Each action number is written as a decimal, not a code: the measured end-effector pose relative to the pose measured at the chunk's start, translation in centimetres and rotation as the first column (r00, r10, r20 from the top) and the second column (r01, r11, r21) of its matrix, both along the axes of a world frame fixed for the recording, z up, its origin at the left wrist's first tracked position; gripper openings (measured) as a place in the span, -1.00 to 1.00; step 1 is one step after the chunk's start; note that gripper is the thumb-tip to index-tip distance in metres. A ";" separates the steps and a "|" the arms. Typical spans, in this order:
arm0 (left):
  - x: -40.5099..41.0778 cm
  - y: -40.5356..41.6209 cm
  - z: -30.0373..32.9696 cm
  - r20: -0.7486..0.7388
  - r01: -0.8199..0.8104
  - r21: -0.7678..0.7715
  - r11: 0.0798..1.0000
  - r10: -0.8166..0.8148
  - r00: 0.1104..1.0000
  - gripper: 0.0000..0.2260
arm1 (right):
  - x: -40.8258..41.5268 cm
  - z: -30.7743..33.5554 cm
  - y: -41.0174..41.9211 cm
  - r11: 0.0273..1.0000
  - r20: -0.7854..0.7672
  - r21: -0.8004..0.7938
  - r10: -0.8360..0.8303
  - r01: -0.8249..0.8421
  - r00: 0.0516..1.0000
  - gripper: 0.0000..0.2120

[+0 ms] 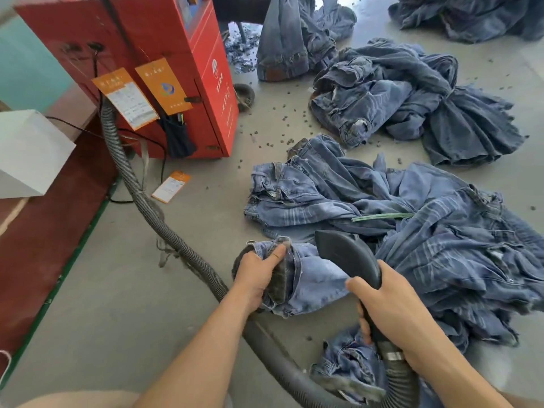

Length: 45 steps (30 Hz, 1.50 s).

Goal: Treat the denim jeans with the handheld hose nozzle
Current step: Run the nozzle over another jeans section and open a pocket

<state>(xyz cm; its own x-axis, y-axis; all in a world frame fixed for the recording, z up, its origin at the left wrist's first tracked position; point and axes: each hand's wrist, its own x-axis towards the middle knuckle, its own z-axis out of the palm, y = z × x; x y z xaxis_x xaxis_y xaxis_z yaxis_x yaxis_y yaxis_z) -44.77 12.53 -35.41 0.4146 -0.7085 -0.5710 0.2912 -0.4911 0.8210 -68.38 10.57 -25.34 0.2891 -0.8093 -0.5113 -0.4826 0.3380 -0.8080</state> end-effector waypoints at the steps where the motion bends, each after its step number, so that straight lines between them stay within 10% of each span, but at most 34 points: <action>1: 0.2 0.0 0.1 -0.019 -0.012 0.015 1.000 0.012 1.000 -0.69 | -0.1 0.3 0.0 1.000 -0.006 -0.009 0.020 -0.020 1.000 -0.84; 8: -0.1 0.2 0.5 -0.258 0.065 -0.001 0.998 -0.063 0.964 -0.59 | 2.5 0.8 0.8 0.960 -0.215 -0.022 0.268 -0.278 0.939 -0.83; 14: -0.9 0.9 1.3 -0.364 0.156 -0.060 0.986 -0.167 0.916 -0.59 | 4.4 1.1 -2.8 0.979 -0.265 -0.151 0.094 -0.138 0.960 -0.79; 45: 0.6 1.1 -0.2 0.046 0.283 -0.058 0.957 -0.280 0.959 -0.72 | 4.9 0.3 -3.2 0.992 -0.136 -0.075 0.087 -0.098 0.987 -0.81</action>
